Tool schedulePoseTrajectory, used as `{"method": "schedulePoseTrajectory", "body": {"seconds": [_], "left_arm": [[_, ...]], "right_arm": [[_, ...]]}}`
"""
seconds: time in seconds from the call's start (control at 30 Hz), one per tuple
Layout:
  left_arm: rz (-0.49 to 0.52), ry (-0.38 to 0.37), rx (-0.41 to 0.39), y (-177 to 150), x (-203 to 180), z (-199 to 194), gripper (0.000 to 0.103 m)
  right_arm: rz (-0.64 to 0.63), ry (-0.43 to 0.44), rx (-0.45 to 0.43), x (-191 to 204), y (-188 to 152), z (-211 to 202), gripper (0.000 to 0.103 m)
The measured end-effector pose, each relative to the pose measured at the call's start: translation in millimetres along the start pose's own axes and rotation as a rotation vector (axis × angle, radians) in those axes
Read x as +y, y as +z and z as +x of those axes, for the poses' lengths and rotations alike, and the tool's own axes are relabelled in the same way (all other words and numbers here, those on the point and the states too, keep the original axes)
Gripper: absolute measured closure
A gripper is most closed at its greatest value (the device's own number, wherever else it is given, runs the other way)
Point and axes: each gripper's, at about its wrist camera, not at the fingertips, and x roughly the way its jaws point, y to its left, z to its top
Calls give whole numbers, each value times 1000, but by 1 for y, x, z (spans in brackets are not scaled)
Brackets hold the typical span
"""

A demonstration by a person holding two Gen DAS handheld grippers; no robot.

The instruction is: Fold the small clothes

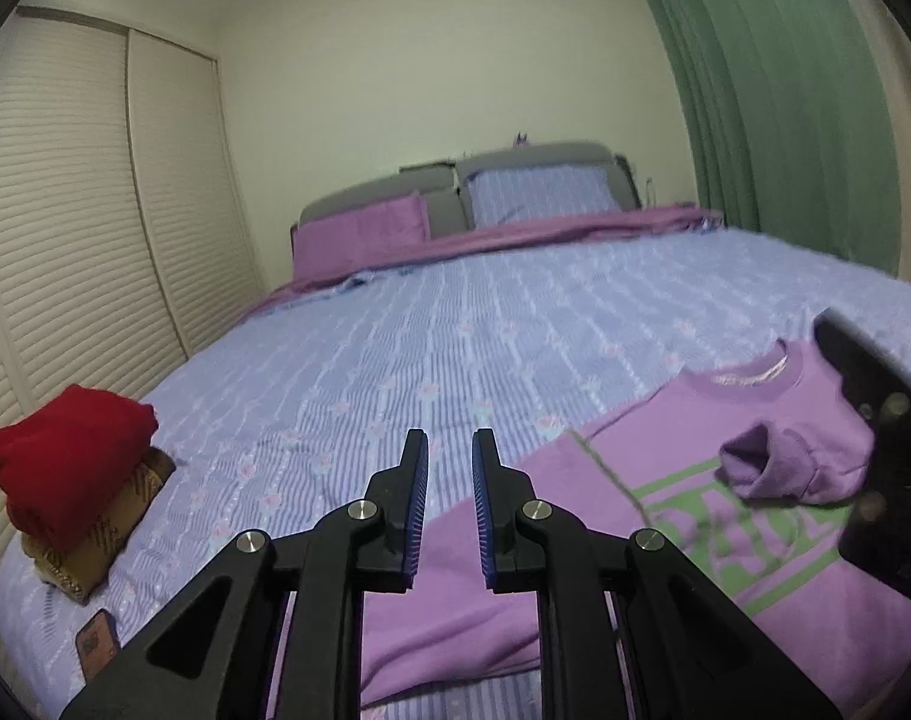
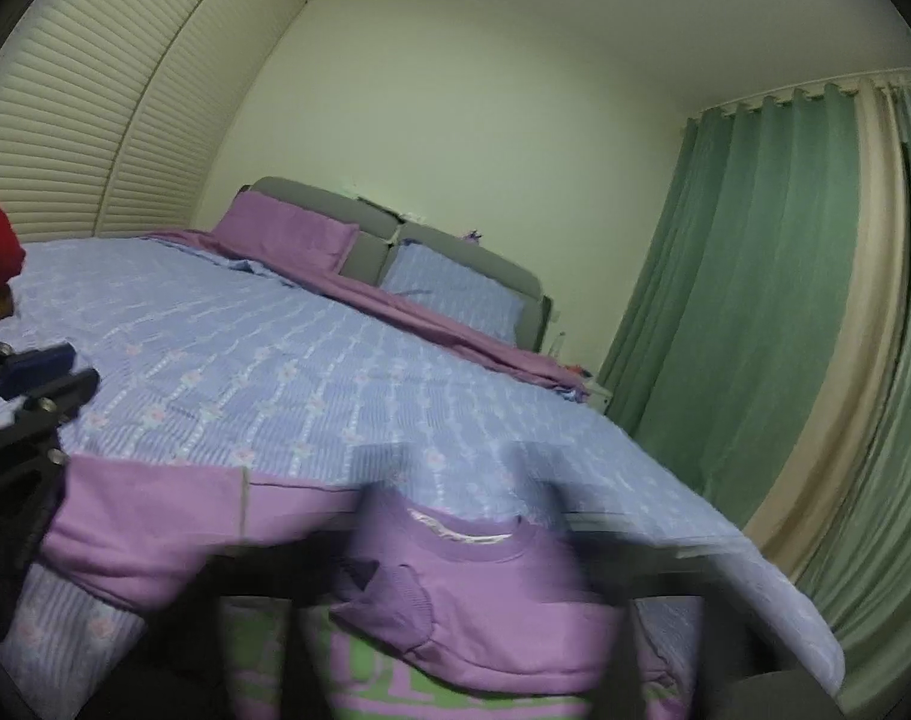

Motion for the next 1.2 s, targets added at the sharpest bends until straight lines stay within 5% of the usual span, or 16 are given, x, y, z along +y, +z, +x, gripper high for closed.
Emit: {"method": "schedulePoseTrajectory", "body": {"seconds": [0.2, 0.23, 0.3, 0.33, 0.5, 0.53, 0.57, 0.63, 0.67, 0.9, 0.93, 0.97, 1.03, 1.13, 1.2], "left_arm": [[9, -32, -11, -5, -2, -2, 88], [6, -27, -27, -5, -1, -5, 89], [-2, -21, -68, -4, 1, -12, 89], [4, -15, -80, -3, 1, -15, 89], [-7, -14, -119, 3, 3, -21, 88], [-4, -7, -107, 4, 3, -19, 88], [3, 2, -95, 5, 2, -17, 88], [17, 15, -81, 4, 1, -15, 88], [20, 4, -79, 3, 1, -15, 88], [74, 61, -166, 0, -3, -29, 88], [85, 72, -181, -1, -4, -31, 89], [100, 80, -198, -2, -6, -33, 89], [124, 99, -232, -3, -9, -37, 89], [134, 114, -283, -6, -10, -42, 88], [163, 140, -277, -7, -12, -41, 88]], "right_arm": [[-36, 22, 15, 9, -4, 7, 2], [-31, 22, 22, 8, -5, 7, 13], [-23, 21, 73, 7, -6, 14, 65], [-7, 33, 108, 5, -7, 20, 103], [36, 36, 141, 0, -16, 26, 103], [38, 38, 138, 0, -17, 25, 93], [44, 47, 143, 1, -18, 24, 52], [68, 55, 122, -1, -18, 21, 1], [72, 50, 102, 0, -19, 18, 0], [62, 95, 168, 10, -33, 24, 2], [63, 93, 177, 11, -34, 26, 16], [63, 94, 195, 12, -37, 27, 60], [81, 118, 261, 12, -43, 35, 103], [102, 113, 281, 12, -51, 38, 103], [102, 107, 280, 13, -54, 38, 84]]}}
